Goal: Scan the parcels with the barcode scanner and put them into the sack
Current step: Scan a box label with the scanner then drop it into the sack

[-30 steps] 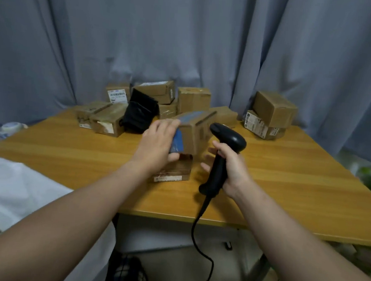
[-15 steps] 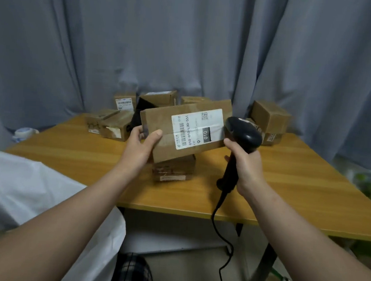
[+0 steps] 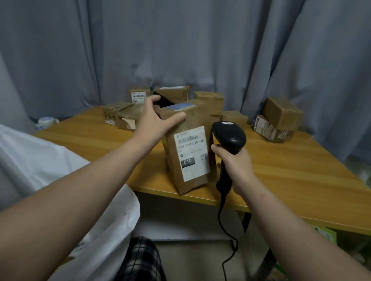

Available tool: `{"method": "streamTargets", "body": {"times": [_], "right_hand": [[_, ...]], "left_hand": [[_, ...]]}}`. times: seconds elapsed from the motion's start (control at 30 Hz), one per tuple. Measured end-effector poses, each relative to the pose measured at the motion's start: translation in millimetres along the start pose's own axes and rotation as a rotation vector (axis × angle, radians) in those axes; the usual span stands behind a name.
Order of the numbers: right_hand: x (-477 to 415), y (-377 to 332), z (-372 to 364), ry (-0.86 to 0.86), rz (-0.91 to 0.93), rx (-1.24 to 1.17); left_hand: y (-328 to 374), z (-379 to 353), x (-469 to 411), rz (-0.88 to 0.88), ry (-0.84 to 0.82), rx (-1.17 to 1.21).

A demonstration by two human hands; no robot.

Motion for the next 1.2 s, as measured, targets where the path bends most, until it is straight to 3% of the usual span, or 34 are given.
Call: {"method": "streamTargets", "body": {"times": [0.1, 0.2, 0.3, 0.43, 0.53, 1.2], "right_hand": [[-1, 17, -4, 0.091, -0.041, -0.036], [-3, 29, -1, 0.152, -0.048, -0.023], [0, 28, 7, 0.195, -0.001, 0.013], [8, 15, 5, 0.012, 0.147, 0.13], [13, 11, 1, 0.006, 0.209, 0.198], [24, 27, -15, 0.029, 0.203, 0.153]], "left_hand": [[-30, -18, 21, 0.132, -0.159, 0.1], [-58, -29, 45, 0.146, -0.306, 0.078], [-63, -28, 47, 0.103, -0.243, 0.068], [-66, -29, 28, 0.087, -0.184, 0.045], [-69, -33, 16, 0.102, -0.169, 0.042], [-88, -22, 4, 0.184, -0.1, 0.208]]}}
Point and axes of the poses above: each hand's wrist, its own x-axis away from the middle knuckle, its own z-axis out of the back of the hand, y = z × x, the point moved 4 cm from there along -x, towards the middle knuckle, and after that the axes turned 11 degrees about x, right-handed, at the moved point
